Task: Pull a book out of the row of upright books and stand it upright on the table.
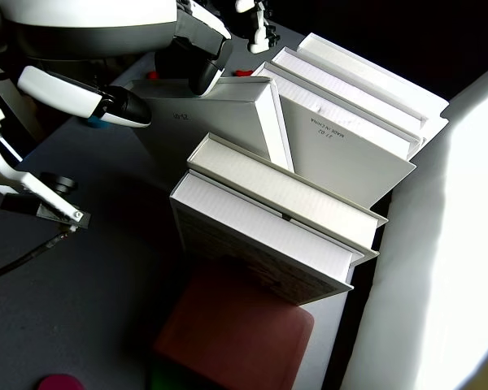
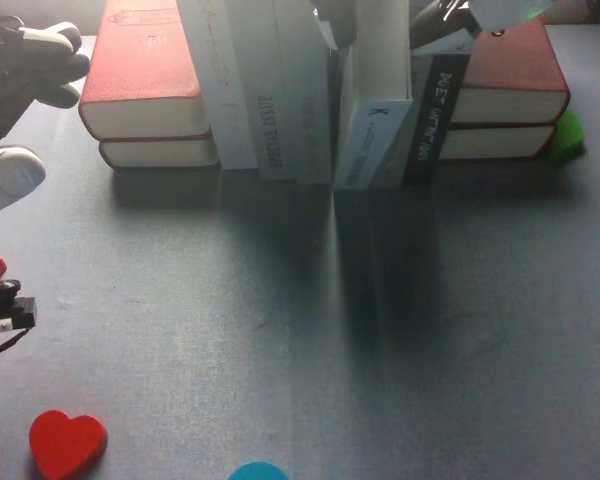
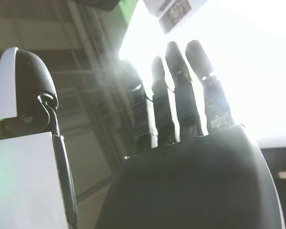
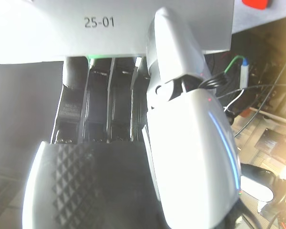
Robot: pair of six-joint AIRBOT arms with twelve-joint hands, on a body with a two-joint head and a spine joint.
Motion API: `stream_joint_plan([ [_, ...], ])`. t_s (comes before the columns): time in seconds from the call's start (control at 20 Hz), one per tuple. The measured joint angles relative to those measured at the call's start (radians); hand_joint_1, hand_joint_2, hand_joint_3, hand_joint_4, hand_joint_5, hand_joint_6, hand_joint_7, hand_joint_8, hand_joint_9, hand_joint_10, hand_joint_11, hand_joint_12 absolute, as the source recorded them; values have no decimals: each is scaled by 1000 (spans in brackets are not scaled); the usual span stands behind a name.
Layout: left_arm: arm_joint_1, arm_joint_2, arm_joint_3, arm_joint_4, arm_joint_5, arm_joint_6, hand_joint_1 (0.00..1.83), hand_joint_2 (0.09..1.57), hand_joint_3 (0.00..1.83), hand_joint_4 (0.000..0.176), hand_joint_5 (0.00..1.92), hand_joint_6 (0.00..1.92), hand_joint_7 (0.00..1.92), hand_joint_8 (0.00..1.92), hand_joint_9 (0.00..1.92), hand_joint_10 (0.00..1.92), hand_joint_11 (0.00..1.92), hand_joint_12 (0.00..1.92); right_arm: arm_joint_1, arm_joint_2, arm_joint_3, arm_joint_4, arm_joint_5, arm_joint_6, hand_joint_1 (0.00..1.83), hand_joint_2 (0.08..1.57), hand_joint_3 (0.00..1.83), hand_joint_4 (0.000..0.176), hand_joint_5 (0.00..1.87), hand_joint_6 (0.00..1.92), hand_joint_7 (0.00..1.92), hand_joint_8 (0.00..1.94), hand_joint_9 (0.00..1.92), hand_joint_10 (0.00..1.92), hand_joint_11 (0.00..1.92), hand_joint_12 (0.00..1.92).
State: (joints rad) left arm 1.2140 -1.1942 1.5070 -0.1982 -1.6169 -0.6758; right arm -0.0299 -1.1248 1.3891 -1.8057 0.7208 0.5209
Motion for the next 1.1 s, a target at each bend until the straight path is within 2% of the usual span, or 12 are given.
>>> stream_joint_plan([
  [0.05,0,-1,0,0,0,0,1008,948,9,0,491,638,490,10,319,531,45,1401,0,8,-7,0,5,-2,1356,1184,0,0,846,1100,820,1238,784,1455,606,1756],
  [0.1,0,-1,0,-1,2,0,1006,947,7,0,484,633,490,9,319,533,48,1400,-3,22,-22,-1,9,-6,1271,1173,0,0,866,951,893,1360,907,1546,799,1866],
  [0.15,0,-1,0,-1,0,0,997,945,5,0,491,609,495,8,325,510,50,1364,-3,28,-31,-2,10,-14,1244,1182,2,0,850,943,884,1439,945,1716,875,1910],
  [0.2,0,-1,-2,-2,0,0,1010,938,1,0,529,549,525,11,360,478,60,1366,0,44,-50,-8,11,-11,1340,1162,0,0,988,823,851,1260,790,1530,571,1838],
  [0.25,2,-2,-8,-2,0,0,1019,938,1,0,557,485,536,8,381,437,83,1350,10,68,-71,-21,23,-12,1373,1112,0,0,1124,576,908,1067,925,1419,785,1844],
  [0.3,7,-2,-10,-1,-1,0,1026,922,0,0,570,451,539,4,408,390,94,1334,19,87,-87,-23,32,1,1375,1090,0,0,1028,755,966,942,1043,1227,922,1662],
  [0.35,12,-2,-11,-1,0,0,1051,920,0,0,568,451,534,1,422,377,78,1361,37,105,-105,-29,40,6,1374,1126,4,0,943,805,874,1150,963,1305,822,1651],
  [0.45,15,-6,-15,-7,3,0,1046,924,0,0,565,455,539,3,452,382,114,1382,87,156,-142,-45,84,53,1390,1079,0,0,1136,464,943,1076,1047,1214,802,1649],
  [0.65,17,-7,-20,-3,1,0,1053,906,0,0,578,463,534,2,438,382,120,1392,180,241,-216,-31,112,66,1392,1071,0,0,1165,408,957,1055,1060,1194,804,1642],
  [0.8,23,-8,-21,-4,2,0,1072,896,0,0,510,605,463,2,283,745,34,1528,209,283,-253,-39,134,62,1393,1070,0,0,1167,405,958,1054,1061,1193,804,1642],
  [0.95,23,-13,-21,-8,2,0,1077,904,2,0,567,476,533,23,298,751,13,1604,185,287,-253,69,134,10,1393,1070,0,0,1170,399,958,1054,1061,1193,804,1643],
  [1.1,23,-13,-27,-12,0,0,1085,903,0,0,671,282,523,3,388,578,36,1614,43,282,-253,281,125,-120,1393,1070,0,0,1171,395,959,1052,1061,1191,804,1643],
])
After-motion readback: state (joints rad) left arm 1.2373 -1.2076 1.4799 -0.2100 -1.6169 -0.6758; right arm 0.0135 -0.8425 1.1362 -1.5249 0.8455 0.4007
